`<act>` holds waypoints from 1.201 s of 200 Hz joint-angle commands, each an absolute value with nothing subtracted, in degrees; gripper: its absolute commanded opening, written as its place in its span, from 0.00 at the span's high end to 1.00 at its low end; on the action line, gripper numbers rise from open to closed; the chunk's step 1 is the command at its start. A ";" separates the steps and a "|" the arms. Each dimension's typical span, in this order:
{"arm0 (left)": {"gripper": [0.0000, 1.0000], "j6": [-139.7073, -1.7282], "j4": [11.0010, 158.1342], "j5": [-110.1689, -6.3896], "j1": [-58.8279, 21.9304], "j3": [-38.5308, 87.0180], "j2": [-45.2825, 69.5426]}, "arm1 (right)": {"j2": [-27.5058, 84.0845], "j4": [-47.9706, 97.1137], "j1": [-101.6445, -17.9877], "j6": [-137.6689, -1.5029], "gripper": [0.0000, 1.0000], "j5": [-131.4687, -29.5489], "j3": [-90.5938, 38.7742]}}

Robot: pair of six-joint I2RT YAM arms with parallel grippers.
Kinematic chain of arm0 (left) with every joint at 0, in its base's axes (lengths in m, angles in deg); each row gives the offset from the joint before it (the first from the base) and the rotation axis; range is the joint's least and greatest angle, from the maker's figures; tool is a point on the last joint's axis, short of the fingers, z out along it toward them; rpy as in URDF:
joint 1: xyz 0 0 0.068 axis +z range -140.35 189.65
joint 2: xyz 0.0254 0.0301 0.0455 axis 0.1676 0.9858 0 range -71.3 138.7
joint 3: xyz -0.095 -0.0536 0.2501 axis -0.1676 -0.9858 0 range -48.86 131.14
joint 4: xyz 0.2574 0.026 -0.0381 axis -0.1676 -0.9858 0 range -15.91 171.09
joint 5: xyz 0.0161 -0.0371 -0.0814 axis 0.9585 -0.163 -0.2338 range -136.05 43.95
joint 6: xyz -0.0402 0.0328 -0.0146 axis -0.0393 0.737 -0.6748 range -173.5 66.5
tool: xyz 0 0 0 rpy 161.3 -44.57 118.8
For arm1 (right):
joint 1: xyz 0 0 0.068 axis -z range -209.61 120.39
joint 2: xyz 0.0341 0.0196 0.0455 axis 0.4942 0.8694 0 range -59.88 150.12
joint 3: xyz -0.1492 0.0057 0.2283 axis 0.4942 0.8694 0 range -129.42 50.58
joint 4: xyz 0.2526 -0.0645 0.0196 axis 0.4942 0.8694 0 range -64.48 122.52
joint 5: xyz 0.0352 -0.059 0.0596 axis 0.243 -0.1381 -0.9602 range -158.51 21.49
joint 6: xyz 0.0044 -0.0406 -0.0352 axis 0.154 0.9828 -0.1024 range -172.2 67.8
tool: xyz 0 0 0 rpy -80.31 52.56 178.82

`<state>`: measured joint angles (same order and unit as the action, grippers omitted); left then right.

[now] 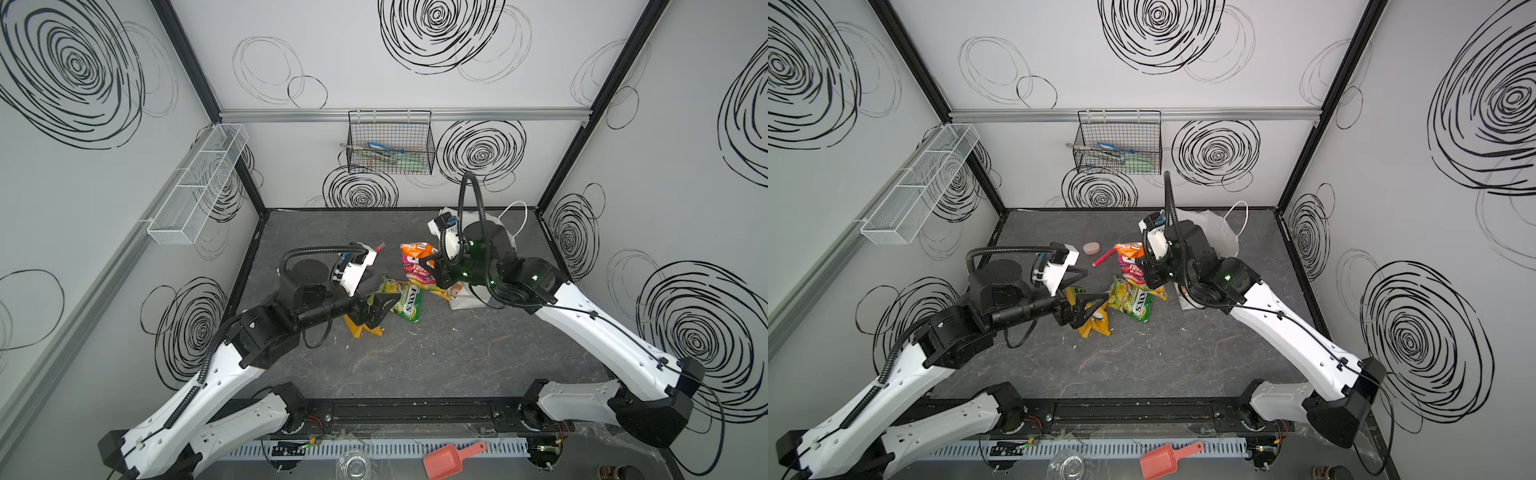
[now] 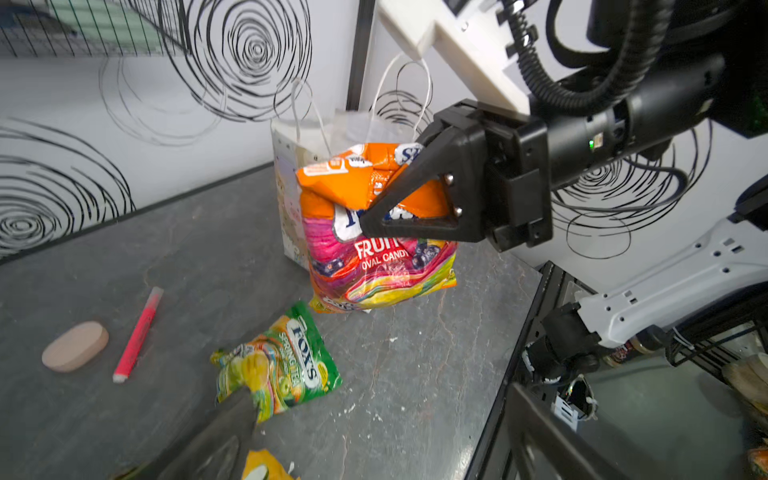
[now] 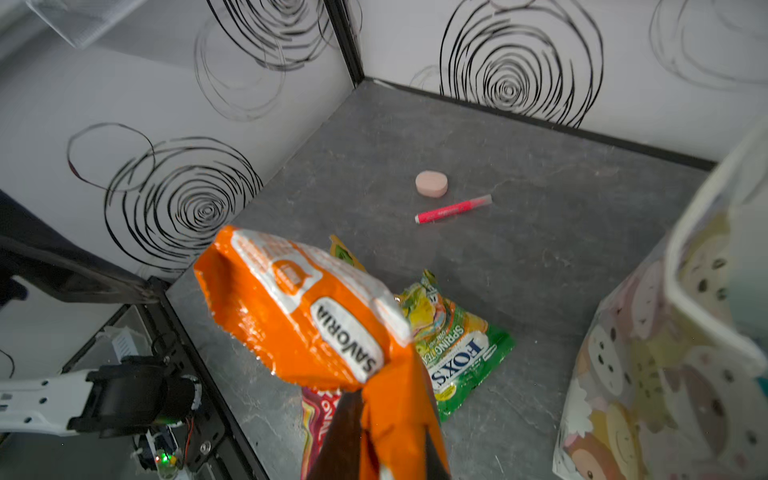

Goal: Take the snacks out of the paper bag
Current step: Place the snack on the snack.

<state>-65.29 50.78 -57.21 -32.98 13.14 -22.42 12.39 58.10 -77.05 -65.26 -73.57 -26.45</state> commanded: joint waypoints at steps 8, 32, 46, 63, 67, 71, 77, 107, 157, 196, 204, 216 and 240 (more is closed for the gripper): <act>0.04 -74.56 42.59 -50.39 -35.23 10.04 -24.72 | 12.05 51.52 -79.45 -67.17 1.00 -72.06 -20.75; 0.04 -80.47 40.01 -48.86 -36.79 6.91 -27.42 | 13.11 46.75 -80.30 -71.67 1.00 -71.17 -14.27; 0.04 -82.74 39.46 -47.89 -37.53 5.05 -29.15 | 13.72 42.50 -80.78 -74.49 1.00 -71.33 -10.07; 0.04 -84.87 38.91 -46.87 -37.88 3.04 -30.24 | 15.08 37.12 -81.57 -79.22 1.00 -71.23 -5.56; 0.04 -85.30 38.90 -46.71 -37.95 2.61 -30.34 | 15.52 35.99 -81.73 -80.34 1.00 -71.47 -4.83; 0.04 -85.62 38.90 -46.57 -38.01 2.21 -30.42 | 16.04 34.99 -81.87 -81.32 1.00 -71.77 -4.23; 0.04 -85.90 38.90 -46.49 -38.17 1.65 -30.43 | 17.02 33.44 -82.36 -82.37 1.00 -72.23 -3.25; 0.04 -85.26 40.05 -46.88 -38.64 -0.22 -30.98 | 22.51 30.98 -85.00 -85.38 1.00 -73.51 -3.30; 0.04 -85.36 41.97 -48.51 -38.82 -1.92 -32.54 | 31.99 30.52 -85.69 -83.08 0.89 -76.37 -6.03; 0.04 -85.23 42.60 -47.72 -38.91 -1.75 -33.29 | 31.55 28.71 -85.60 -82.62 0.59 -69.11 -3.29; 0.04 -85.14 42.66 -47.72 -38.87 -1.67 -33.08 | 31.15 29.24 -85.61 -82.29 0.58 -67.52 -3.18; 0.04 -85.05 42.67 -47.72 -38.88 -1.66 -32.73 | 30.65 30.47 -85.55 -81.67 0.55 -65.28 -3.21; 0.04 -84.72 43.17 -47.89 -38.90 -1.49 -31.87 | 29.46 32.21 -85.52 -80.47 0.48 -62.60 -3.25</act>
